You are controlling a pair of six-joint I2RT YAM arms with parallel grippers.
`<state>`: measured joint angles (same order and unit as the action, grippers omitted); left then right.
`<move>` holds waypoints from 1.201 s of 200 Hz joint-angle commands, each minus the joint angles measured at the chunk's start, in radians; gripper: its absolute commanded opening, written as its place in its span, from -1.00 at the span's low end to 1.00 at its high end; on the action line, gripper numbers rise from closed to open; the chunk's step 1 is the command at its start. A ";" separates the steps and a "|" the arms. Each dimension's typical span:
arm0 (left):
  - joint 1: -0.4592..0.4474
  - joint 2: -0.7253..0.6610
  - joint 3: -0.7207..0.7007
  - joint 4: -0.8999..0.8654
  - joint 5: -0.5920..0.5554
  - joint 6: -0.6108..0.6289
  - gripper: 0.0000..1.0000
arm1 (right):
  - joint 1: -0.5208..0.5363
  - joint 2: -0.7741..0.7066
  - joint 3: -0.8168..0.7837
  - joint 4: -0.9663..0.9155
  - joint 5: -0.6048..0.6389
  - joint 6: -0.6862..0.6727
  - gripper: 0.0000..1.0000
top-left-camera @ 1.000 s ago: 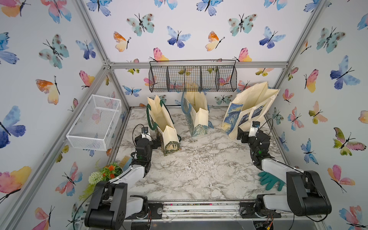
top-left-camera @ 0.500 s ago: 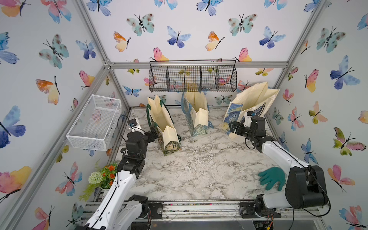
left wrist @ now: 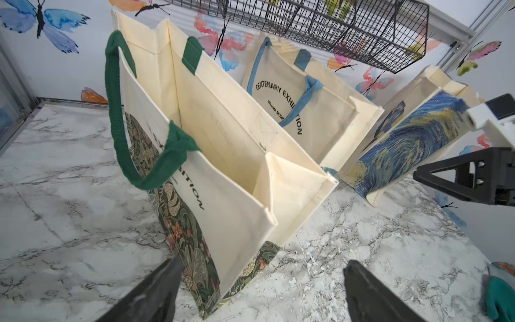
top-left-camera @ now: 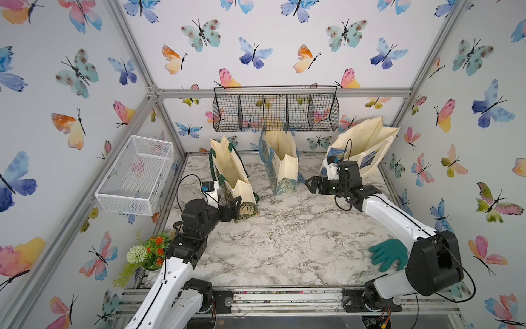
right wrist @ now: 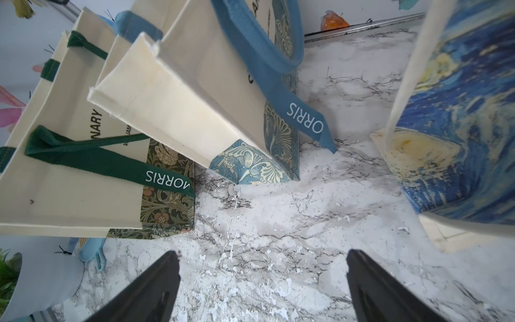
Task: Put away the canvas bag
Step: Move the canvas bag to the center of the board.
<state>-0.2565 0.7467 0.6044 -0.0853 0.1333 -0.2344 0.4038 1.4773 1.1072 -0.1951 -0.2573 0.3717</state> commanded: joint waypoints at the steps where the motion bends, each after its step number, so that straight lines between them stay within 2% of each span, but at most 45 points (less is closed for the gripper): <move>1: 0.001 0.014 0.007 0.043 -0.086 -0.018 0.92 | 0.035 0.021 0.019 -0.055 0.060 -0.041 0.94; 49: 0.002 0.258 0.132 0.023 -0.171 -0.035 0.91 | 0.047 0.049 0.024 -0.027 0.046 -0.036 0.91; 67: 0.002 0.332 0.189 0.002 -0.191 -0.035 0.81 | 0.051 0.065 0.029 -0.027 0.034 -0.033 0.89; 76: 0.002 0.348 0.199 0.012 -0.183 -0.030 0.60 | 0.055 0.072 0.031 -0.028 0.030 -0.033 0.89; 91: 0.002 0.353 0.208 0.019 -0.167 -0.028 -0.09 | 0.060 0.075 0.033 -0.031 0.026 -0.033 0.88; 103: 0.002 0.344 0.207 0.019 -0.159 -0.029 -0.50 | 0.067 0.075 0.031 -0.032 0.026 -0.034 0.87; 109: 0.003 0.336 0.203 0.018 -0.153 -0.029 -0.63 | 0.069 0.075 0.031 -0.033 0.026 -0.034 0.87; 121: 0.002 0.316 0.195 0.011 -0.140 -0.026 -0.77 | 0.079 0.074 0.031 -0.036 0.027 -0.036 0.87; 150: 0.002 0.247 0.191 -0.040 -0.095 -0.025 -0.88 | 0.094 0.071 0.061 -0.065 0.034 -0.067 0.87; 192: -0.028 0.162 0.193 -0.122 -0.015 -0.095 -0.87 | 0.098 0.081 0.196 -0.159 0.030 -0.140 0.87; 217: -0.154 0.131 0.203 -0.182 -0.049 -0.131 -0.87 | 0.098 0.099 0.308 -0.218 -0.006 -0.152 0.87; 240: -0.337 0.102 0.210 -0.231 -0.153 -0.168 -0.87 | 0.099 0.117 0.402 -0.257 -0.036 -0.155 0.88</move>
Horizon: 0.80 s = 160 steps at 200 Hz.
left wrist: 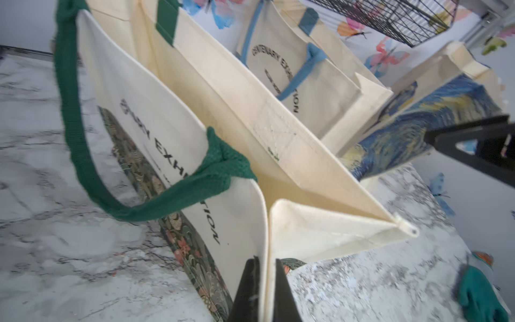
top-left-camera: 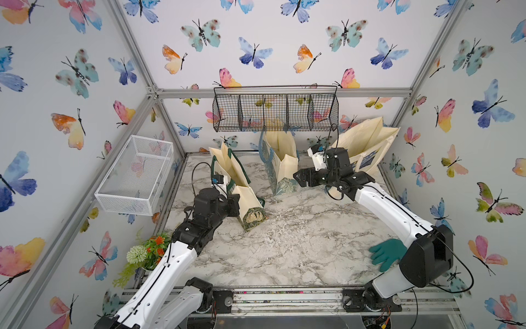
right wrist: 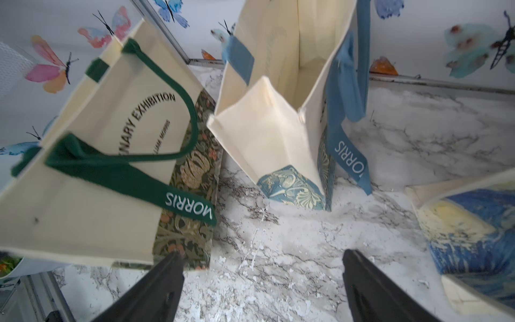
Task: Put away the canvas bag
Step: Move the canvas bag to the center of the board.
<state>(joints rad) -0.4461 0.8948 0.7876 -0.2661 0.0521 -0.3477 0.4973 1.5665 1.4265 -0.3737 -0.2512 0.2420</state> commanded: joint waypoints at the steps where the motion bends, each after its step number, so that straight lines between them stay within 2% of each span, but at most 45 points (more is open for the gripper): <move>1: -0.155 -0.046 0.028 -0.052 -0.076 -0.057 -0.86 | 0.005 0.028 0.086 -0.080 -0.043 -0.026 0.88; 18: -0.269 -0.052 0.035 -0.077 -0.119 -0.094 -0.80 | 0.004 0.038 0.135 -0.096 -0.063 -0.030 0.89; 44: -0.418 -0.025 0.046 -0.072 -0.091 -0.138 -0.64 | 0.004 0.066 0.203 -0.134 -0.083 -0.038 0.88; 62: -0.523 0.013 0.067 -0.035 -0.039 -0.114 -0.55 | 0.004 0.093 0.249 -0.171 -0.096 -0.052 0.88; 93: -0.688 0.069 0.133 -0.022 -0.072 -0.061 -0.30 | 0.004 0.113 0.268 -0.194 -0.109 -0.063 0.88; 124: -0.746 0.110 0.175 0.015 -0.033 -0.035 -0.25 | 0.005 0.116 0.263 -0.201 -0.115 -0.064 0.88; 136: -0.755 0.118 0.188 0.021 -0.036 -0.033 -0.17 | 0.004 0.116 0.262 -0.201 -0.117 -0.067 0.88; 150: -0.756 0.107 0.201 0.008 -0.086 -0.033 0.02 | 0.004 0.119 0.267 -0.203 -0.120 -0.071 0.88; 160: -0.755 0.088 0.208 -0.022 -0.188 -0.033 0.11 | 0.005 0.122 0.274 -0.209 -0.124 -0.078 0.89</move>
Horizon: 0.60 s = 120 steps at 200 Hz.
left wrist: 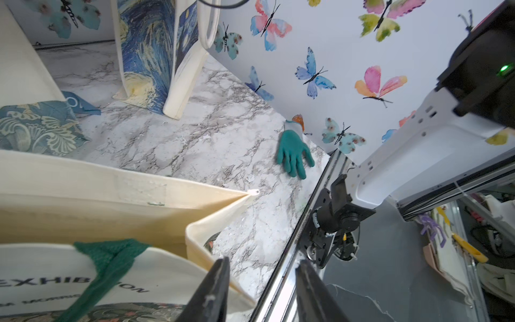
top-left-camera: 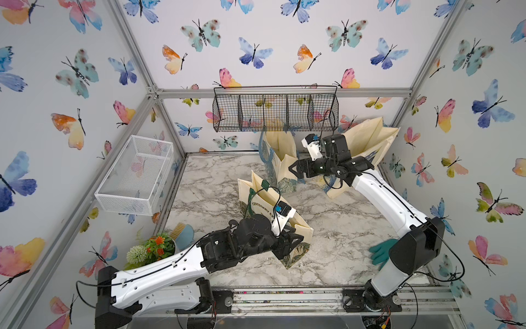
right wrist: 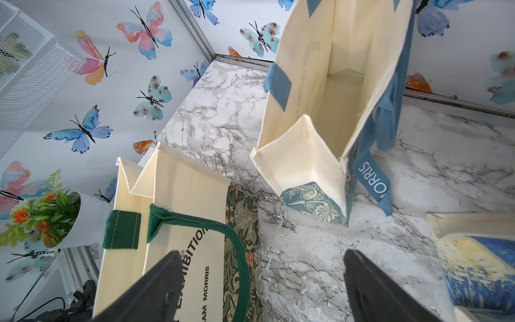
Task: Put away the canvas bag
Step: Move the canvas bag to the center of the board, then pick up the canvas bag from the center of the board.
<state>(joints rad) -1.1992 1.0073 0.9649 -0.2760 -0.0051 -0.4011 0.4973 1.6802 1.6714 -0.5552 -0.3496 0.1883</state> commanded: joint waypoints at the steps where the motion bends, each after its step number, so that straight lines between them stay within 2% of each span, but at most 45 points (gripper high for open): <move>1: -0.002 -0.028 0.030 -0.016 -0.146 0.021 0.12 | 0.005 0.008 0.029 -0.027 -0.027 -0.026 0.89; 18: 0.040 -0.072 0.076 -0.139 -0.399 0.008 0.40 | 0.005 0.023 0.055 -0.044 -0.065 -0.046 0.89; 26: 0.102 -0.095 0.099 -0.192 -0.462 0.000 0.46 | 0.005 0.035 0.074 -0.053 -0.096 -0.057 0.89; 33: 0.186 -0.109 0.116 -0.229 -0.461 -0.009 0.45 | 0.007 0.047 0.094 -0.064 -0.125 -0.064 0.88; 43: 0.358 -0.124 0.130 -0.259 -0.372 -0.009 0.38 | 0.022 0.071 0.133 -0.091 -0.138 -0.076 0.87; 62: 0.716 -0.117 0.115 -0.252 -0.059 -0.007 0.33 | 0.081 0.122 0.218 -0.142 -0.086 -0.106 0.87; 77: 0.930 -0.079 0.079 -0.199 0.168 -0.010 0.23 | 0.122 0.172 0.287 -0.175 -0.085 -0.113 0.87; 96: 1.074 -0.005 0.042 -0.132 0.320 -0.028 -0.06 | 0.167 0.248 0.387 -0.224 -0.098 -0.108 0.84; 120: 1.093 0.067 0.036 -0.084 0.395 -0.028 -0.18 | 0.219 0.325 0.486 -0.272 -0.090 -0.115 0.85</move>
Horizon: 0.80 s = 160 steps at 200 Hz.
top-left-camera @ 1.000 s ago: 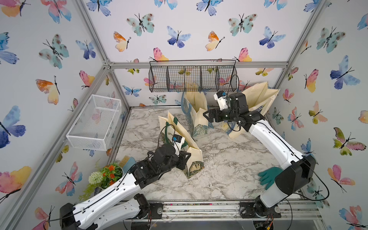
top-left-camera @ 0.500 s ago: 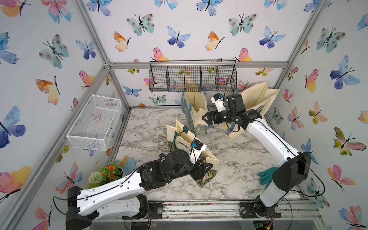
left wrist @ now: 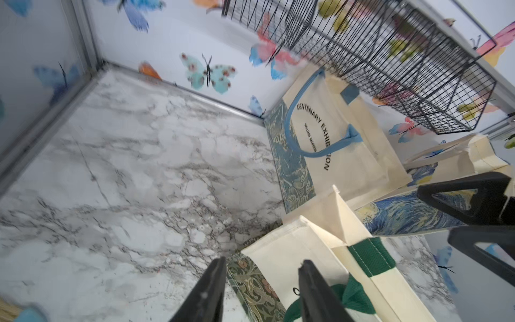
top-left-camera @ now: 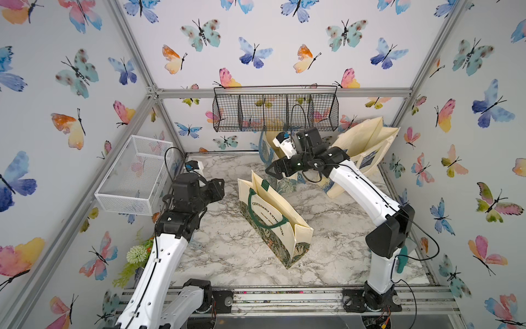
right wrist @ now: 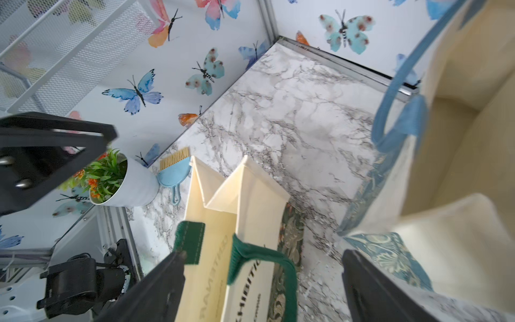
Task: Put away the canvas bag
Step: Pick up the canvas bag from the center of the board.
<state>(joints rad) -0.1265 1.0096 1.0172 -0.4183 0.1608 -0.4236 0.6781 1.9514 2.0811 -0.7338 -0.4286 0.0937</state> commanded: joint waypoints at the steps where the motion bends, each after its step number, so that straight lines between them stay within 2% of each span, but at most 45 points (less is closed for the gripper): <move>1: 0.020 0.067 -0.017 0.061 0.232 -0.006 -0.19 | 0.040 0.057 0.078 -0.091 -0.012 -0.019 0.85; 35: 0.019 0.133 -0.042 0.113 0.300 0.005 -0.28 | 0.062 0.108 0.114 -0.074 -0.041 0.004 0.84; 98: 0.020 0.193 -0.070 0.182 0.313 0.021 -0.10 | 0.092 0.189 0.196 -0.079 -0.045 0.022 0.84; 160: 0.018 0.268 -0.053 0.226 0.361 0.025 -0.10 | 0.152 0.259 0.267 -0.118 -0.051 0.008 0.83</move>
<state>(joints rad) -0.1104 1.2633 0.9482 -0.2371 0.4782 -0.4137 0.7963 2.1807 2.3108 -0.8047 -0.4625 0.1112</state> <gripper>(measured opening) 0.451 0.913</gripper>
